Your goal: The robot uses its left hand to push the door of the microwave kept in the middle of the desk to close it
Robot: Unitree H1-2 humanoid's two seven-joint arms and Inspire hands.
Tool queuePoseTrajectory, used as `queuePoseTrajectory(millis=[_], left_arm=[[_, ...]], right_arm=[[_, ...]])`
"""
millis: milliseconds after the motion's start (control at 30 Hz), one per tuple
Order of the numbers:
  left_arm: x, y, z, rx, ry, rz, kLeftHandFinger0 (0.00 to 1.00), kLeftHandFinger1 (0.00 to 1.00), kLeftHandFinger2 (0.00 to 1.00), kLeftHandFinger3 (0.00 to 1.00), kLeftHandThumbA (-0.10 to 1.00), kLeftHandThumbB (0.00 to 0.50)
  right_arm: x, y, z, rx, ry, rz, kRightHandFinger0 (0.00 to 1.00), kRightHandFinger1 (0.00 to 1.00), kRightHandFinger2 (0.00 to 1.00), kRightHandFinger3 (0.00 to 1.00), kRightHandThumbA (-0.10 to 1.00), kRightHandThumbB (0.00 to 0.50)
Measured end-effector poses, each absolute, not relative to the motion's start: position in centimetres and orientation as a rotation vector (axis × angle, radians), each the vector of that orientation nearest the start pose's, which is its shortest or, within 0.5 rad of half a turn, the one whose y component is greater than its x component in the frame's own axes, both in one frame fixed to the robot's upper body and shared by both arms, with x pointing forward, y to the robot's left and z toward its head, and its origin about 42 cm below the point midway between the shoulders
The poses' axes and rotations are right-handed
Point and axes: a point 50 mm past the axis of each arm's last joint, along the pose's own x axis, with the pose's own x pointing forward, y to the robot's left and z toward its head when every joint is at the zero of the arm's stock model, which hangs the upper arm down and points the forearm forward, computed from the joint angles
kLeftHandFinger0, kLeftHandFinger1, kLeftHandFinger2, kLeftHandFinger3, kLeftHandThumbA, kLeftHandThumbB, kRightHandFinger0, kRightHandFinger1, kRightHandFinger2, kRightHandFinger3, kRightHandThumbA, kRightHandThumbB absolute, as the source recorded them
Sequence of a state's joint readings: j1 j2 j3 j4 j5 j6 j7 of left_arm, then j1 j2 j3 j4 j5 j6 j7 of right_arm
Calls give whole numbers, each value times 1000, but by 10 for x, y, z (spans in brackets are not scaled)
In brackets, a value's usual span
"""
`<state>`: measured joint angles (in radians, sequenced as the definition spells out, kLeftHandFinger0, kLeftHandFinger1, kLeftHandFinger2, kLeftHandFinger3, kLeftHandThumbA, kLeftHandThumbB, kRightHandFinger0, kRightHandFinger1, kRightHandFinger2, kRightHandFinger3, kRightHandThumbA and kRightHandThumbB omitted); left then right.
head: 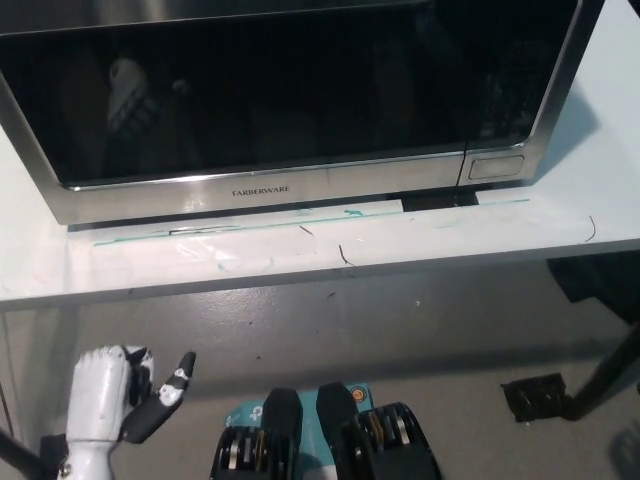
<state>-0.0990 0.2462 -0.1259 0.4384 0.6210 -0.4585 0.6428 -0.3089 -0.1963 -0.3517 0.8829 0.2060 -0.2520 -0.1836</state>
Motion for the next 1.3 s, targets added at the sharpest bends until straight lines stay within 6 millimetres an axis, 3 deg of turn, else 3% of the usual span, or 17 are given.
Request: queuePoseTrajectory(millis=[167, 200, 267, 333, 400, 433, 500, 567, 600, 667, 733, 800, 833, 1000, 1200, 1267, 1300], left_arm=[[293, 282, 35, 629, -221, 295, 0, 0, 0, 121, 937, 1], [295, 283, 33, 608, -188, 310, 0, 11, 61, 184, 934, 39], [300, 285, 29, 569, -126, 350, 0, 0, 46, 253, 911, 36], [307, 286, 28, 521, -63, 390, 0, 13, 117, 370, 899, 23], [317, 285, 28, 463, -13, 426, 0, 0, 78, 379, 911, 32], [322, 285, 28, 435, 10, 437, 7, 28, 149, 431, 885, 47], [333, 283, 30, 373, 45, 459, 0, 16, 166, 446, 895, 55], [344, 281, 35, 321, 62, 472, 1, 39, 244, 486, 847, 23], [349, 280, 37, 294, 70, 478, 0, 37, 251, 498, 817, 44], [357, 278, 42, 244, 81, 492, 45, 113, 362, 562, 839, 54], [362, 278, 44, 203, 100, 500, 26, 98, 349, 549, 841, 44], [363, 278, 41, 172, 128, 508, 40, 115, 349, 531, 835, 21], [363, 277, 38, 155, 144, 515, 53, 122, 333, 502, 827, 38], [364, 275, 30, 75, 213, 551, 97, 170, 363, 487, 827, 15], [369, 278, 30, 35, 242, 571, 41, 131, 364, 523, 866, 0], [369, 279, 29, 24, 247, 574, 86, 172, 393, 565, 923, 0], [369, 279, 29, 20, 249, 570, 99, 184, 388, 556, 952, 11]], right_arm=[[327, -368, -5, 128, 271, -586, 791, 812, 861, 984, 268, 133], [327, -368, -5, 129, 270, -586, 781, 801, 853, 978, 261, 145], [327, -368, -5, 130, 270, -586, 750, 776, 837, 972, 234, 152], [327, -368, -4, 134, 269, -588, 742, 779, 833, 989, 257, 143], [329, -368, -3, 138, 264, -587, 760, 785, 817, 987, 289, 150], [331, -367, -2, 139, 262, -585, 765, 778, 802, 969, 294, 157], [336, -366, 1, 140, 256, -581, 768, 774, 801, 959, 305, 155], [341, -365, 4, 139, 253, -573, 818, 810, 846, 976, 335, 150], [342, -365, 5, 136, 253, -570, 829, 822, 856, 991, 343, 150], [344, -365, 5, 132, 257, -564, 801, 796, 844, 988, 332, 154], [345, -364, 5, 128, 261, -559, 800, 800, 847, 970, 344, 162], [344, -365, 4, 124, 265, -557, 698, 739, 801, 956, 339, 156], [344, -365, 4, 122, 267, -555, 677, 731, 796, 942, 328, 161], [345, -366, 5, 112, 272, -550, 698, 721, 764, 913, 276, 156], [345, -365, 5, 119, 277, -548, 724, 741, 786, 910, 270, 153], [347, -365, 5, 120, 277, -547, 698, 711, 758, 886, 288, 195], [348, -365, 6, 121, 277, -546, 709, 717, 763, 894, 286, 192]])
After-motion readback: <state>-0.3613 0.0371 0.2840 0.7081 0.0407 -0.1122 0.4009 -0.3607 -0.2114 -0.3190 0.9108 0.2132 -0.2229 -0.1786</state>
